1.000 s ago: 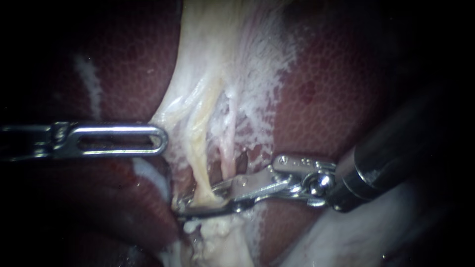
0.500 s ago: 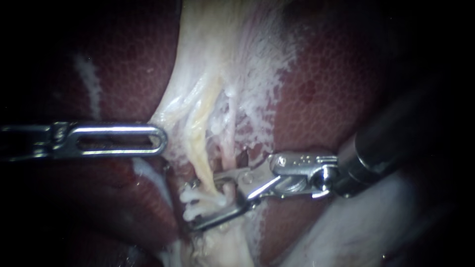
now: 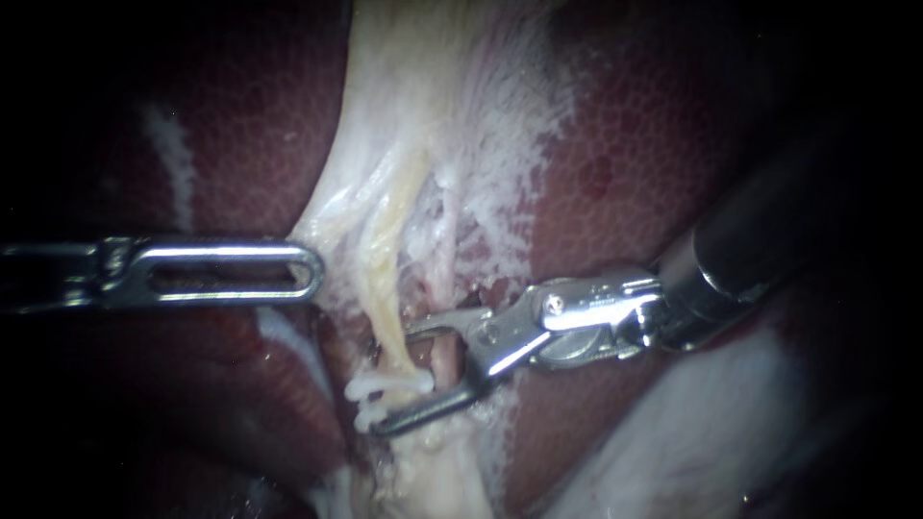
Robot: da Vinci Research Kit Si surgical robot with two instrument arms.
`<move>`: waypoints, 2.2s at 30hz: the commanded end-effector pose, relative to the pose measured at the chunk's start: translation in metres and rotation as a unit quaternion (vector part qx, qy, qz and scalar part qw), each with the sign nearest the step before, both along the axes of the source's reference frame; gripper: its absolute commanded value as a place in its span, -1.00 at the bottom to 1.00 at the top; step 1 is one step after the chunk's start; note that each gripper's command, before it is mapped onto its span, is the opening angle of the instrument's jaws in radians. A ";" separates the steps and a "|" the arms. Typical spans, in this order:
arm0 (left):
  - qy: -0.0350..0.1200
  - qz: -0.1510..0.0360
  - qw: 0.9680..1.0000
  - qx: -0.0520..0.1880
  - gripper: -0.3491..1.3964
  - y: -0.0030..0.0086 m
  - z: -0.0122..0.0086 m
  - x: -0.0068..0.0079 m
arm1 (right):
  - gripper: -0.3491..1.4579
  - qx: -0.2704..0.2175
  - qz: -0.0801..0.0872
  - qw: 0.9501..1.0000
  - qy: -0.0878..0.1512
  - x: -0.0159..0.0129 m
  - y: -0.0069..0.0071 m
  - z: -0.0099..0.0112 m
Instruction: Going back second clip left tube
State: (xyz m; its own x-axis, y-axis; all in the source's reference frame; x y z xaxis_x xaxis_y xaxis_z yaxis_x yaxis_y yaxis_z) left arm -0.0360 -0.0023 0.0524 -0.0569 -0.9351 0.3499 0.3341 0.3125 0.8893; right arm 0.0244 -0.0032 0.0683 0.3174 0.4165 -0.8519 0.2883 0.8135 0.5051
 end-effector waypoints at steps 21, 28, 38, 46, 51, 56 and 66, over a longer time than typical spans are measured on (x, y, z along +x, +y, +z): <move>0.000 0.000 1.000 -0.001 -1.00 -0.0001 0.0006 0.0000 | 0.05 0.010 0.035 0.999 -0.022 -0.0110 0.0035 -0.0050; 0.001 0.000 1.000 -0.002 -1.00 -0.0002 0.0007 -0.0001 | 0.05 -0.005 0.055 0.998 -0.015 -0.0134 0.0058 -0.0075; 0.001 -0.001 1.000 -0.002 -1.00 -0.0004 0.0009 -0.0003 | 0.05 -0.012 0.057 0.998 -0.011 -0.0143 0.0063 -0.0083; 0.001 -0.002 1.000 -0.006 -1.00 -0.0006 0.0021 -0.0007 | 0.05 -0.012 0.056 0.998 -0.011 -0.0147 0.0063 -0.0084; 0.006 -0.001 1.000 -0.007 -1.00 -0.0010 0.0033 -0.0011 | 0.05 -0.015 0.055 0.998 -0.010 -0.0151 0.0062 -0.0084; 0.008 0.002 1.000 -0.012 -1.00 -0.0014 0.0040 -0.0018 | 0.05 -0.015 0.057 0.998 -0.011 -0.0153 0.0062 -0.0084; 0.007 0.008 1.000 -0.008 -1.00 -0.0021 0.0055 -0.0037 | 0.05 -0.015 0.056 0.998 -0.011 -0.0156 0.0062 -0.0084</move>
State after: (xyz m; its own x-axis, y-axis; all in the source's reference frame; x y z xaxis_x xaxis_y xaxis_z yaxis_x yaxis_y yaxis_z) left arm -0.0399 -0.0044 0.0579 -0.0373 -0.9301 0.3653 0.3405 0.3319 0.8797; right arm 0.0088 0.0030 0.0599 0.2884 0.4259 -0.8576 0.1832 0.8546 0.4860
